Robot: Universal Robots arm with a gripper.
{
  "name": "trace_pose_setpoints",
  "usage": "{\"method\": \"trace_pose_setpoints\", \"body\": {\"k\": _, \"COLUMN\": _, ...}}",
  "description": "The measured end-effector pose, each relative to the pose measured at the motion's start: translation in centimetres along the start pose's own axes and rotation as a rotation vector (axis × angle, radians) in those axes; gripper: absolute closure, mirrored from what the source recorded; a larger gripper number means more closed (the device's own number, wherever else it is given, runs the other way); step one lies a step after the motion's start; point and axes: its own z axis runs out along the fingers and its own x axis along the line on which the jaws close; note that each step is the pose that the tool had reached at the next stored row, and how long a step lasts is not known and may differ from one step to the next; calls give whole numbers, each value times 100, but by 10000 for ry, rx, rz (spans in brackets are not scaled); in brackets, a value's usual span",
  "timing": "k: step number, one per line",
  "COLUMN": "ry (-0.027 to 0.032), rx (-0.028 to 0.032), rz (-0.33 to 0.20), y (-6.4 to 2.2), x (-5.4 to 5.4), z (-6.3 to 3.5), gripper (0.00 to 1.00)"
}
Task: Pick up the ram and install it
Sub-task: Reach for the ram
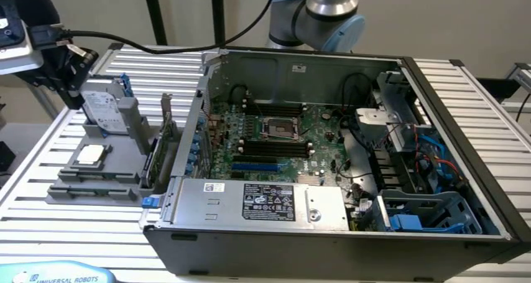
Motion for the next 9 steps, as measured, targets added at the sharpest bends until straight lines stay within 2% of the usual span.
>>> {"method": "trace_pose_setpoints", "body": {"k": 9, "ry": 45, "rx": 36, "rz": 2, "y": -119, "x": 173, "z": 48, "gripper": 89}}
